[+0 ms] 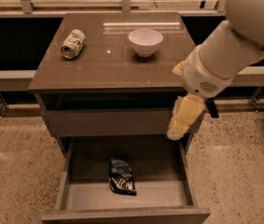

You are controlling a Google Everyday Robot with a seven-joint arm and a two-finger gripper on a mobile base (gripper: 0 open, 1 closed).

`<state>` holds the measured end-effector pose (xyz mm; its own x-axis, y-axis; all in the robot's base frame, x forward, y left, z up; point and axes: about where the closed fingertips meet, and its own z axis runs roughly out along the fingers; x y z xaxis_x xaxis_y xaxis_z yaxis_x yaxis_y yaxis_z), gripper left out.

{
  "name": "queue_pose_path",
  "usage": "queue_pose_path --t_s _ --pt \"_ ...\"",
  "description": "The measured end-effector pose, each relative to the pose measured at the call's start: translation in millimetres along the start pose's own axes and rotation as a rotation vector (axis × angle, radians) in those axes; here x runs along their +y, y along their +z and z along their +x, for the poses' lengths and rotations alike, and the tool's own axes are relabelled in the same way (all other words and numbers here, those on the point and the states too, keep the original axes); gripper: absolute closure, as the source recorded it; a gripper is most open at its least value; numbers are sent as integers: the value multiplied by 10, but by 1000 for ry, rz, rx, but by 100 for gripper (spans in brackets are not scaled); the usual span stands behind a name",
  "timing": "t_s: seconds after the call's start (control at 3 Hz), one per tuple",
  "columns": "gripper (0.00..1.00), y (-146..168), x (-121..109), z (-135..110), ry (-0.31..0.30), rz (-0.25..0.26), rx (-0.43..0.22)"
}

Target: Pick blue chip bag from middle drawer and place on counter

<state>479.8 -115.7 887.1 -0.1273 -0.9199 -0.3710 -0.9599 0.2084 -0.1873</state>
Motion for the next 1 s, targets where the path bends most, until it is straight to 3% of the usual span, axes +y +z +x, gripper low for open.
queue_pose_path --t_s 0.33,0.67,1.0 --pt "0 810 220 -118 6 -53 -43" --pt "0 1421 391 -116 11 -65 -68" --pt "0 1414 378 -148 -6 -54 -67"
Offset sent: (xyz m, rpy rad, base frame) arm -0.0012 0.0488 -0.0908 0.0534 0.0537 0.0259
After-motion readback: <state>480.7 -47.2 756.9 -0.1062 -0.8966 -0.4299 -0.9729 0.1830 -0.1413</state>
